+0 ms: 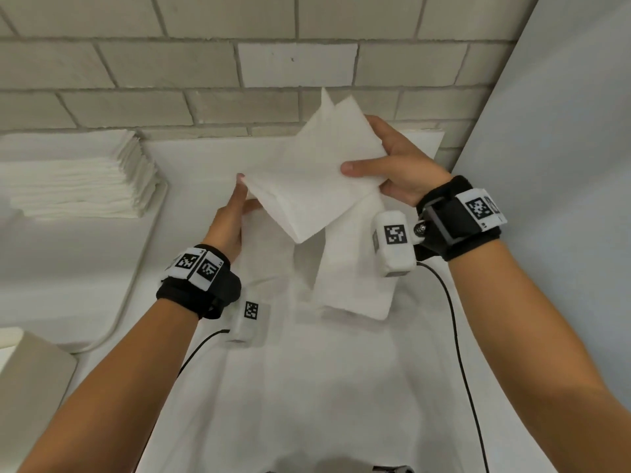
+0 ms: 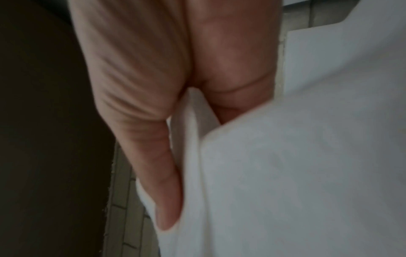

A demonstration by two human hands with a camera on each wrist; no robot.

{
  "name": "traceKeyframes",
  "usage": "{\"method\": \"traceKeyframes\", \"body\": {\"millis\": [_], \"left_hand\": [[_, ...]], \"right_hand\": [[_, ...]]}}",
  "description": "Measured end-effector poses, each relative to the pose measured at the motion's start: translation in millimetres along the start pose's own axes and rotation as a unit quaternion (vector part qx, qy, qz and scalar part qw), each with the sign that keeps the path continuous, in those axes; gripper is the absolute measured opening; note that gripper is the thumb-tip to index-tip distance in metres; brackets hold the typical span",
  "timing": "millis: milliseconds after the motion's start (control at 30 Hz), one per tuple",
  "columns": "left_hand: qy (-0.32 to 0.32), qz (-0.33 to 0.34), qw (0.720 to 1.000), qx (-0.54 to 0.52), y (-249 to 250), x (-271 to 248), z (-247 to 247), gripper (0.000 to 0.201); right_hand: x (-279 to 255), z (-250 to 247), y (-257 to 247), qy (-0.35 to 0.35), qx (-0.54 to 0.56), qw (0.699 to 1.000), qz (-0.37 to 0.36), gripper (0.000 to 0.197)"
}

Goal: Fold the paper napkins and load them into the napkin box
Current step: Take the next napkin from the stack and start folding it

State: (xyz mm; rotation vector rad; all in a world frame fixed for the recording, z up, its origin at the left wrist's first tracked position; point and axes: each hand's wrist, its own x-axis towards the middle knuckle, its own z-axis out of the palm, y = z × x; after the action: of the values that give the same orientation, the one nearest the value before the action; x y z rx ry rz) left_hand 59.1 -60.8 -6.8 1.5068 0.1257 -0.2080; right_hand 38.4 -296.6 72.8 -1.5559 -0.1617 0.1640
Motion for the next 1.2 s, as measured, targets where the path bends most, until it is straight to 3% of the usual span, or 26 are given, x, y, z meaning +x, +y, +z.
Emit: {"method": "traceKeyframes", "body": {"millis": [67, 133, 300, 500, 700, 800, 867, 900, 967, 1033, 1133, 1200], "left_hand": [[-0.088, -0.021, 0.996, -0.024, 5, -12, 5, 0.069], [-0.148, -0.042, 0.987, -0.045, 5, -21, 11, 0.072], [-0.21, 0.004, 0.974, 0.081, -7, -31, 14, 0.012], [-0.161, -0.024, 0.984, 0.073, -15, -24, 5, 0.014], [-0.112, -0.039, 0.992, 0.049, -20, -18, -12, 0.018], [-0.043, -0.041, 0.998, 0.01, -23, -12, -23, 0.019], [-0.023, -0.036, 0.999, -0.01, -22, -9, -29, 0.018], [-0.024, -0.034, 0.999, -0.009, -22, -8, -30, 0.019], [-0.033, -0.028, 0.999, 0.003, -20, -7, -32, 0.019], [-0.049, -0.02, 0.998, 0.027, -19, -8, -29, 0.017], [-0.063, -0.011, 0.996, 0.054, -19, -10, -27, 0.014], [-0.071, -0.01, 0.995, 0.063, -16, -11, -29, 0.015]], "right_hand": [[7, 4, 7, 0.02, 0.027, 0.999, 0.019, 0.06], [13, 8, 18, 0.043, 0.042, 0.997, 0.041, 0.058], [22, 16, 41, 0.082, 0.052, 0.992, 0.076, 0.062], [20, 15, 37, 0.106, 0.04, 0.993, 0.034, 0.041], [17, 2, 25, 0.116, 0.104, 0.987, -0.037, 0.05], [11, 1, 17, 0.031, 0.07, 0.996, -0.047, 0.057], [5, 3, 11, -0.071, -0.072, 0.995, -0.007, 0.069], [4, 6, 8, -0.125, -0.185, 0.974, 0.024, 0.071], [6, 21, 2, -0.218, -0.395, 0.888, 0.086, 0.058], [11, 37, -1, -0.253, -0.504, 0.817, 0.115, 0.054], [14, 55, -7, -0.263, -0.55, 0.782, 0.127, 0.061], [16, 57, -13, -0.258, -0.538, 0.795, 0.111, 0.069]]}}
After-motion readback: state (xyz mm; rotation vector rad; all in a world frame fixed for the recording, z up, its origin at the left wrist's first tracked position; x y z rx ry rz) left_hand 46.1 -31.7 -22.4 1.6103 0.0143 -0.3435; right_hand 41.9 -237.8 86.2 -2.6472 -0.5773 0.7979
